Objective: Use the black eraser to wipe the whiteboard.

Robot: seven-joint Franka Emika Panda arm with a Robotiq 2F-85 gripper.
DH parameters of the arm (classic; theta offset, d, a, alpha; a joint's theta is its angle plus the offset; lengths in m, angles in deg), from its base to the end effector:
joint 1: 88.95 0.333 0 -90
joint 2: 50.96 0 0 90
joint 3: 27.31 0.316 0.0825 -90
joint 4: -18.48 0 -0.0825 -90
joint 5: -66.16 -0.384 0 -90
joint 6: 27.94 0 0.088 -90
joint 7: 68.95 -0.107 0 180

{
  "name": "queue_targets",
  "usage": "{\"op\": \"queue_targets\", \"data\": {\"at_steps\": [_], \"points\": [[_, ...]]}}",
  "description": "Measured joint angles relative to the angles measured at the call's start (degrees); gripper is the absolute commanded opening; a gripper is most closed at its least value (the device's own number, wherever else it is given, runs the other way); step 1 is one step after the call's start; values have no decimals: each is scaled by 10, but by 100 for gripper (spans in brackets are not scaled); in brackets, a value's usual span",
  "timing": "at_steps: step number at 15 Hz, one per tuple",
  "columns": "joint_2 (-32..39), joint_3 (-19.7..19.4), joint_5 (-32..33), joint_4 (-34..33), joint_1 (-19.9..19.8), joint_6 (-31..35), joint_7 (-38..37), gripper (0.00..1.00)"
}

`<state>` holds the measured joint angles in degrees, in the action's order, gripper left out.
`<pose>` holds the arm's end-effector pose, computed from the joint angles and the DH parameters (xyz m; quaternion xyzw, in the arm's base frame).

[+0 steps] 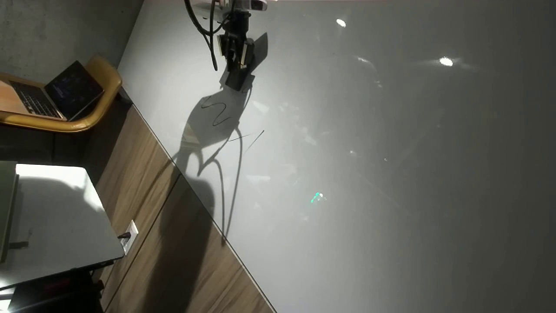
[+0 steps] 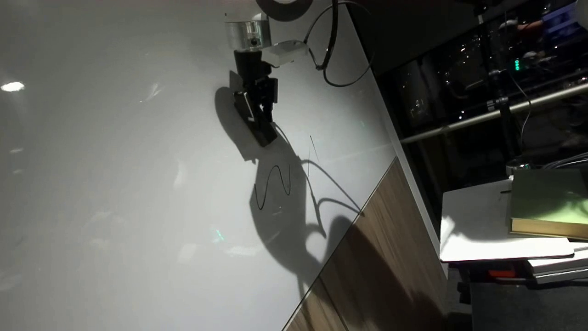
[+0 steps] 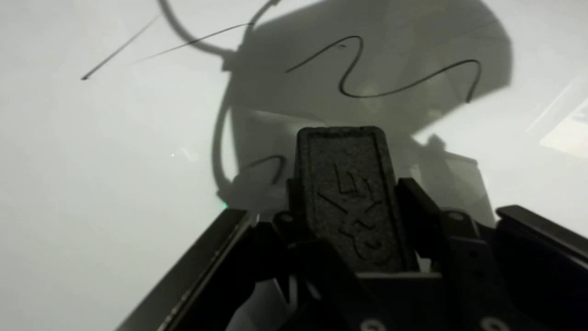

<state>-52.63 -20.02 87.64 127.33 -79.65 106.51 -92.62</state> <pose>0.5688 0.1647 0.5627 0.9586 0.0368 0.2729 0.0723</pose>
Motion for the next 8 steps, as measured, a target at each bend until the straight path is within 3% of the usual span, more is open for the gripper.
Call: {"op": "queue_targets", "data": {"at_steps": [8], "points": [[-29,-64,-27,38,-83,6,98,28]]}}
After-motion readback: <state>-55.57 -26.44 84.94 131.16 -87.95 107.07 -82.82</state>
